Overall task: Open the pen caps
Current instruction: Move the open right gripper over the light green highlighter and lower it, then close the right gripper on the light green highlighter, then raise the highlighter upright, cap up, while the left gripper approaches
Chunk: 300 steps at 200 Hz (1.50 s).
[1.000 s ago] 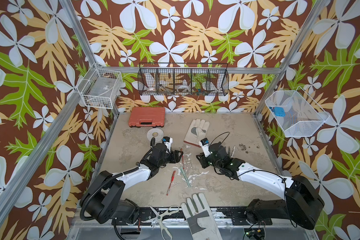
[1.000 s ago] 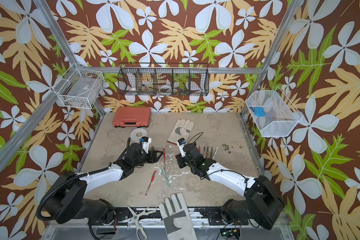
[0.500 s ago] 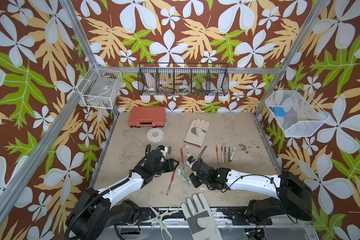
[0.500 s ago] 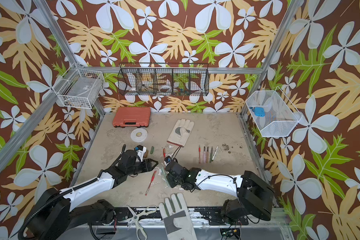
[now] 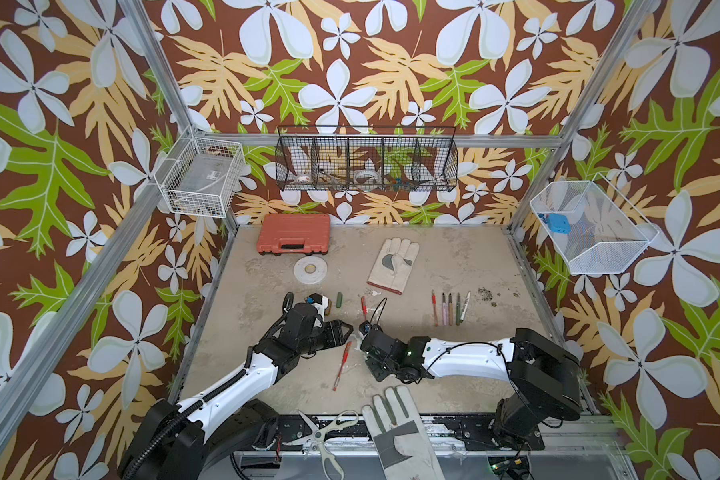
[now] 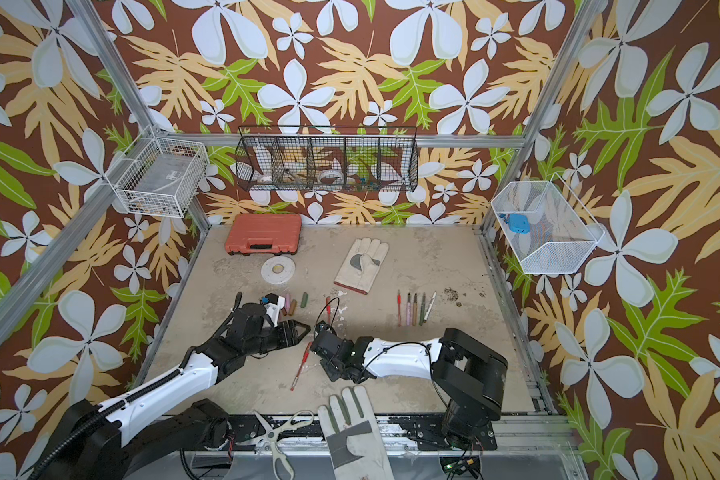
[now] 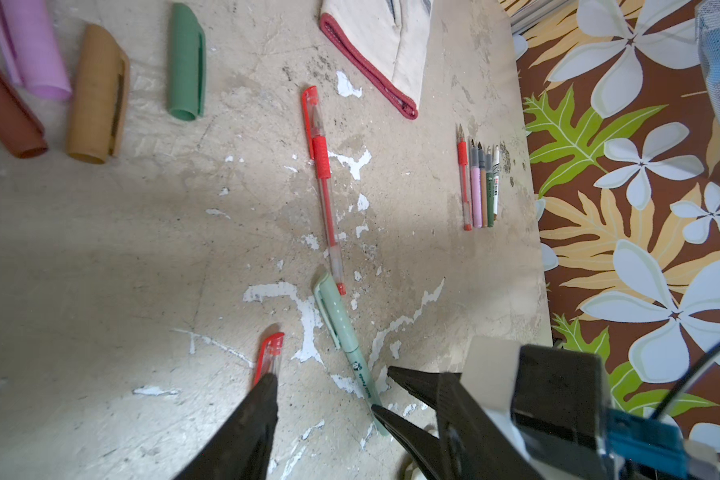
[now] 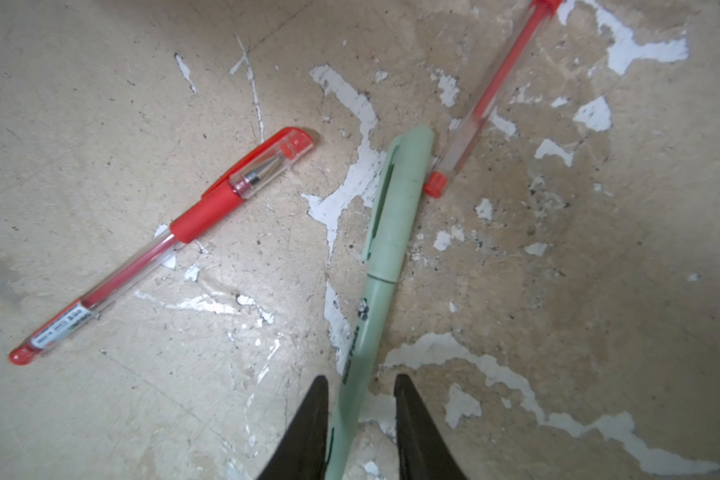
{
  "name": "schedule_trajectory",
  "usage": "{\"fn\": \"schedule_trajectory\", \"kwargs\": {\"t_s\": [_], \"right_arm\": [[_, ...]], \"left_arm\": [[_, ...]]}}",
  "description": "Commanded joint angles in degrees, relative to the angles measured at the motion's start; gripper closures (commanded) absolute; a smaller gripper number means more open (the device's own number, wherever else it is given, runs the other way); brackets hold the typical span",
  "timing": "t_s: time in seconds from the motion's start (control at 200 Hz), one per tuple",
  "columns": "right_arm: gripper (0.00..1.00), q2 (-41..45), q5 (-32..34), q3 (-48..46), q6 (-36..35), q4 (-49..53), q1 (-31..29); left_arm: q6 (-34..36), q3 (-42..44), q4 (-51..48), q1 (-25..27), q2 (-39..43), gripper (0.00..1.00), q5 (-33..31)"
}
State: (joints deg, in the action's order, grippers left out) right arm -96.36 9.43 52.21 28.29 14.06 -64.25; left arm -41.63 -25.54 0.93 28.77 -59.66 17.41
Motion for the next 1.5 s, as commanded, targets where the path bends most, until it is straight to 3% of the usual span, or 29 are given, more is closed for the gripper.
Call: {"fn": "schedule_trajectory", "kwargs": {"t_s": [0.0,0.415,0.856,1.051,1.166,1.321,1.496], "right_arm": [[0.71,-1.3,1.5,0.7,1.2,0.0,-0.2],[0.78,-3.5,6.2,0.9,2.1,1.1,-1.4],[0.96,2.0,5.3,2.0,-1.1,2.8,-1.1],[0.96,8.0,3.7,5.9,-4.4,5.9,5.0],[0.96,12.3,-1.1,6.8,-6.3,4.7,11.1],[0.98,18.5,-5.7,4.9,-9.0,-1.5,17.3],[0.98,25.0,-10.3,-1.3,-12.8,-11.6,19.8]], "left_arm": [[0.3,0.4,-0.2,-0.7,0.5,0.37,1.8],[0.7,1.0,0.5,-2.6,0.3,0.36,1.3],[-1.5,-0.1,3.4,-4.6,-0.8,0.35,1.9],[-5.0,-1.7,13.0,-6.4,1.3,0.34,4.3],[-7.8,-1.8,23.5,-6.5,3.0,0.31,5.8],[-9.0,-1.4,36.6,-6.5,1.8,0.30,6.8],[-8.2,-1.6,49.7,-6.4,-3.5,0.31,12.1]]}}
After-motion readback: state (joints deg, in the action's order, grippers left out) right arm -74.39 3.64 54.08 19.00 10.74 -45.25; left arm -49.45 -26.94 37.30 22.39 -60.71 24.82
